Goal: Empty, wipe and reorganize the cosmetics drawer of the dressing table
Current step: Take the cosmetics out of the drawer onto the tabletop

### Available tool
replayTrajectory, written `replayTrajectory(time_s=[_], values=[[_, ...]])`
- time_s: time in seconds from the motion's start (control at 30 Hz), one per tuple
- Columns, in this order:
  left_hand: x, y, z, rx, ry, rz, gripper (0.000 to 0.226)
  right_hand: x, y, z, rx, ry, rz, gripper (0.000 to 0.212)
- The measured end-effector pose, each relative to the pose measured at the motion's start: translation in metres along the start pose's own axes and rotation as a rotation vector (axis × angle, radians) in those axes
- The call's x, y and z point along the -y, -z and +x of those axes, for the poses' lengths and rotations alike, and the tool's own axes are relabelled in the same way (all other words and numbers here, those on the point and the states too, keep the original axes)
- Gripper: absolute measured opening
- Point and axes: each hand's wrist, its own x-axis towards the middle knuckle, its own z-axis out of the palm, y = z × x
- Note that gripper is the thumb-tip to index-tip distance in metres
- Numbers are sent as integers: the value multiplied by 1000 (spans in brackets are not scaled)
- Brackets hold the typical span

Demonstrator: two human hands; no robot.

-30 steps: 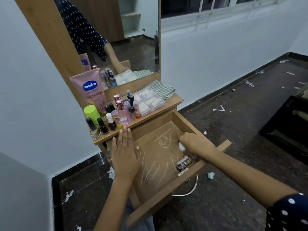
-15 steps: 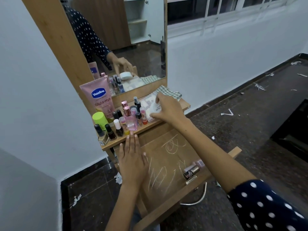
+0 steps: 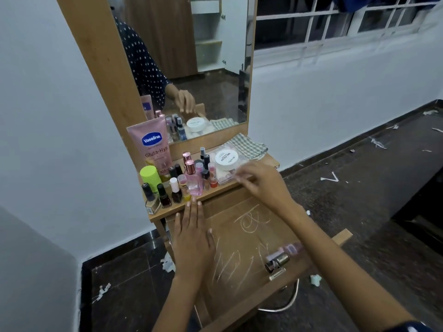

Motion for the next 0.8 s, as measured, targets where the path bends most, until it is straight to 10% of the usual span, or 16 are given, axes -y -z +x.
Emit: replayTrajectory(time_s=[0.17, 0.3, 0.8], values=[[-1, -1, 0, -12, -7, 10, 63, -4, 38, -47, 833, -206, -66, 22], [-2, 1, -1, -9, -4, 11, 63, -10, 36, -69, 1068, -243, -182, 30], [-3, 2, -2, 14, 1, 21, 64, -17, -7, -89, 876, 38, -406, 31]])
